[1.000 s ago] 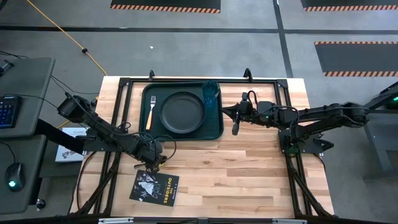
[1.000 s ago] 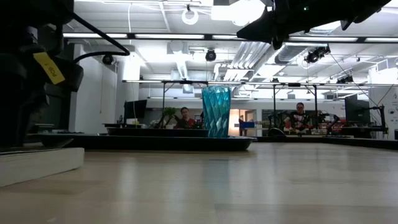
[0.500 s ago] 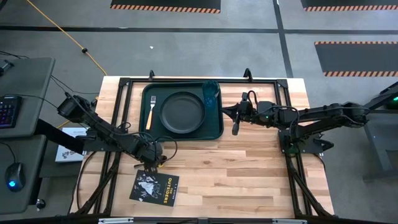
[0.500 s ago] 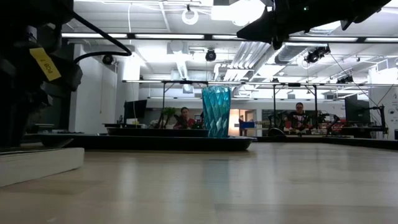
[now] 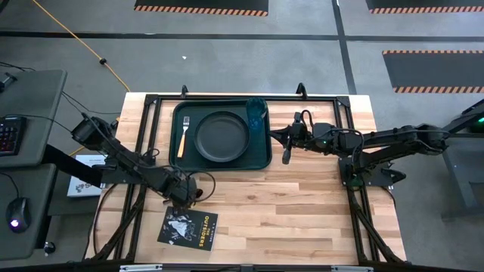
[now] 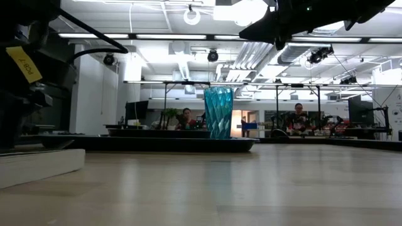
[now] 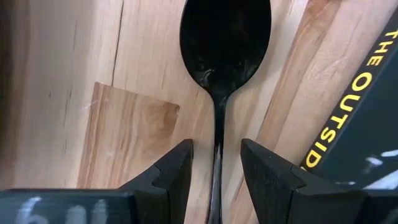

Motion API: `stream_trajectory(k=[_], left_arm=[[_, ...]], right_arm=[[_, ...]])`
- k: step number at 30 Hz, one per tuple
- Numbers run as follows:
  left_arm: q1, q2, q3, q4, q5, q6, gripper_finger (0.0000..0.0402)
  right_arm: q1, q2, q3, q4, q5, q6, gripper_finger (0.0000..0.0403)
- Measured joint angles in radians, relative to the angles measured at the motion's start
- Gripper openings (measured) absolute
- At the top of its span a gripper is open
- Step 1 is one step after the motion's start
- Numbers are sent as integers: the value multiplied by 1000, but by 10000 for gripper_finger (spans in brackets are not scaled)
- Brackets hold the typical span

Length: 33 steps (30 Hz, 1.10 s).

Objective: Pick and place plate/cup/fork/spoon on tray
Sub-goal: Put the black spoon on the right side of the orange fork on the black tray

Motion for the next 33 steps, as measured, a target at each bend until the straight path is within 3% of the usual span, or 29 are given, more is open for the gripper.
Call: stream_trajectory(k=[6, 12, 19, 23, 27, 33], left_arm=[[0, 15, 2, -2, -9, -1, 111], [1, 15, 16, -34, -33, 1, 12], [6, 11, 118, -142, -80, 60, 5], [5, -38, 204, -288, -175, 62, 5], [18, -133, 256, -403, -360, 41, 4], [174, -293, 200, -461, -549, -27, 2]], right_arm=[[0, 0, 0, 0, 0, 0, 0], [0, 0, 0, 0, 0, 0, 0], [0, 0, 0, 0, 0, 0, 0], [0, 0, 0, 1, 0, 0, 0], [0, 0, 0, 1, 0, 0, 0], [0, 0, 0, 4, 0, 17, 0]])
